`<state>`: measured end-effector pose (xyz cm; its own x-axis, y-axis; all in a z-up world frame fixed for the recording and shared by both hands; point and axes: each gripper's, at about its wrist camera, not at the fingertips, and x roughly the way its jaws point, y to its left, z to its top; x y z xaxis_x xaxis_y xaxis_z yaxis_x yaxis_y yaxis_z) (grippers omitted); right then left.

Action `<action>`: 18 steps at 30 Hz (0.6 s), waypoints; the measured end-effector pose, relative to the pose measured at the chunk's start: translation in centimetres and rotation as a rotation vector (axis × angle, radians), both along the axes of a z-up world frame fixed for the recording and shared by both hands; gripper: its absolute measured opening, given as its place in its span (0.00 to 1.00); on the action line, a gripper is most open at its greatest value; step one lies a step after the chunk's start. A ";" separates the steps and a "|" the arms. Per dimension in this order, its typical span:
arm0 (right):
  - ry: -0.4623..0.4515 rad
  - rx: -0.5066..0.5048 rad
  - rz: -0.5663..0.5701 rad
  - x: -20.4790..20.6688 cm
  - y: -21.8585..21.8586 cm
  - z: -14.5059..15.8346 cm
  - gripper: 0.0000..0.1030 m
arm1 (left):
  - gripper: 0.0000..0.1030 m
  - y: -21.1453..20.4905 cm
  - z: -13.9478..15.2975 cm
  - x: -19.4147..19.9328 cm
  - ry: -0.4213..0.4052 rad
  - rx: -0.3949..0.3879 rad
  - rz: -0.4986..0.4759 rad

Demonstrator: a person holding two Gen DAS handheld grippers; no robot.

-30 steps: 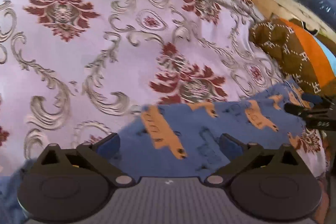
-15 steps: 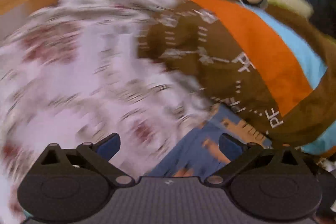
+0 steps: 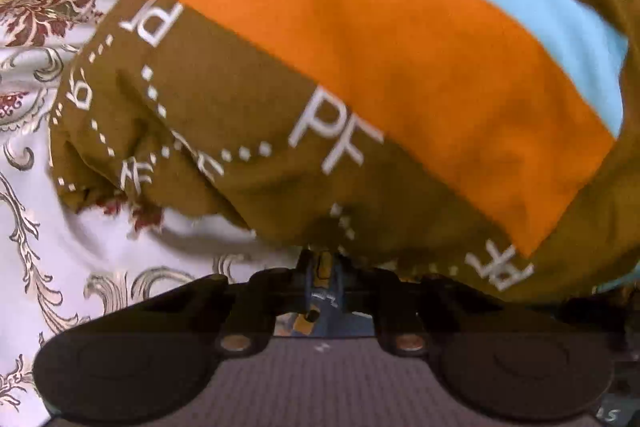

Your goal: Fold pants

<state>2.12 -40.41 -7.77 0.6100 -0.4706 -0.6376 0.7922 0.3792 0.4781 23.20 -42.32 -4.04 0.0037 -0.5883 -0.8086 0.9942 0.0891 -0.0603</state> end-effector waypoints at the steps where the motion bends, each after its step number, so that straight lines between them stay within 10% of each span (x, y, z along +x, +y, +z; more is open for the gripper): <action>1: 0.001 0.006 -0.016 -0.3 -0.1 -0.1 0.26 | 0.12 -0.1 -0.2 -0.3 -0.003 -0.006 0.003; 6: 0.033 0.013 -0.044 -0.5 -0.1 -0.1 0.34 | 0.30 -0.1 -1.2 -2.8 -0.137 0.023 -0.046; 8: 0.018 0.013 -0.043 -0.6 -0.1 -0.1 0.43 | 0.85 0.4 -0.9 -2.9 -0.145 0.044 -0.027; 12: 0.005 0.015 -0.044 -0.6 -0.4 -0.3 0.50 | 0.87 1.6 -0.6 -2.3 -0.142 0.030 -0.002; 18: -0.026 0.071 -0.088 -1.5 -1.4 -1.0 0.18 | 0.92 2.8 -1.1 0.3 -0.001 0.089 0.159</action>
